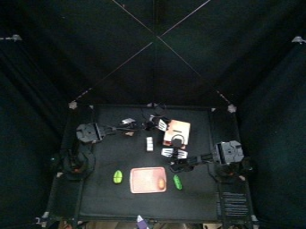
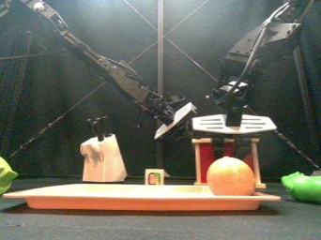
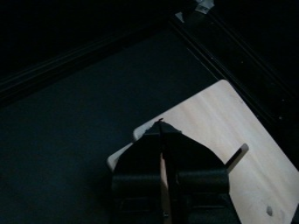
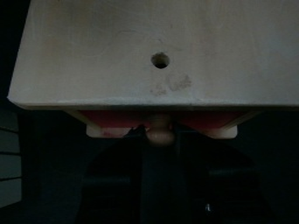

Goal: Close drawer

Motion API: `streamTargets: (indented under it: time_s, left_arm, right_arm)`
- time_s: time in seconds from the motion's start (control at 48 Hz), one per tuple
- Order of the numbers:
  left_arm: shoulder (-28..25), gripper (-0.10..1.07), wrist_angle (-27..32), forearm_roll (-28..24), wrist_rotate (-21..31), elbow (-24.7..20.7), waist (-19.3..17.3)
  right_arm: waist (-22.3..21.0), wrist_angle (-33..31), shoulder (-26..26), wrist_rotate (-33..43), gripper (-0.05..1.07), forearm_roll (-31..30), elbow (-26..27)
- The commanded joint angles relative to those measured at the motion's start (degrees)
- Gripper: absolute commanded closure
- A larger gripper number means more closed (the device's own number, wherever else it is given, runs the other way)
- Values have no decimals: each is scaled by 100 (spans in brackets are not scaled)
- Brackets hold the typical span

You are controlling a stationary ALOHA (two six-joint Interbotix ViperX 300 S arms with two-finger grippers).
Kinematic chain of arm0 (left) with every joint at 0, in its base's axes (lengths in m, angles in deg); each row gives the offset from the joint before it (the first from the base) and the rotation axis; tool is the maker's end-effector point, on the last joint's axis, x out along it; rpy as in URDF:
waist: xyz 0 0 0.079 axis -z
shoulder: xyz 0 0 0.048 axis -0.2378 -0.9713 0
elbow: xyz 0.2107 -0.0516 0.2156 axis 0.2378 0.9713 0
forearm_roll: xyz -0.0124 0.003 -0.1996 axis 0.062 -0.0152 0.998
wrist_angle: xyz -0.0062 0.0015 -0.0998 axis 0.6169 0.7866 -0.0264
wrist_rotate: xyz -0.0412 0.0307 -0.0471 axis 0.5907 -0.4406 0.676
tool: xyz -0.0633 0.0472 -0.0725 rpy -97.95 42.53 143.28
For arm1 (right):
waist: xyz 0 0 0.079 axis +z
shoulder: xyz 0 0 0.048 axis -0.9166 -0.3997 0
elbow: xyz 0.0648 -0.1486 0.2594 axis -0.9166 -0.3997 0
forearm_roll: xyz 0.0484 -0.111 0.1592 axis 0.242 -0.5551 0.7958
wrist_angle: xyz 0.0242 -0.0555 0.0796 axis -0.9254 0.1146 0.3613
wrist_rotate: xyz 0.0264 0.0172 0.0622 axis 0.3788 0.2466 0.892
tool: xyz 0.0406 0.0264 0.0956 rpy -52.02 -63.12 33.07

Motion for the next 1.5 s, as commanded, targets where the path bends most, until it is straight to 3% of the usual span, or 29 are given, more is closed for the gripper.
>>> streamTargets:
  time_s: [0.0,0.229,0.396,1.188,1.479]
  left_arm:
    - [18,68,-9,9,-9,88,9]
    - [18,68,-9,9,-9,88,9]
    - [18,68,-9,18,-9,88,9]
    - [255,69,44,9,-35,123,70]
    - [510,69,202,9,-580,97,272]
  right_arm:
    - [-114,-35,97,35,56,-18,79]
    - [-97,-26,62,9,34,105,114]
    - [-88,-26,70,-9,26,141,176]
    - [668,-62,202,-53,25,185,316]
    - [756,-88,334,26,25,176,158]
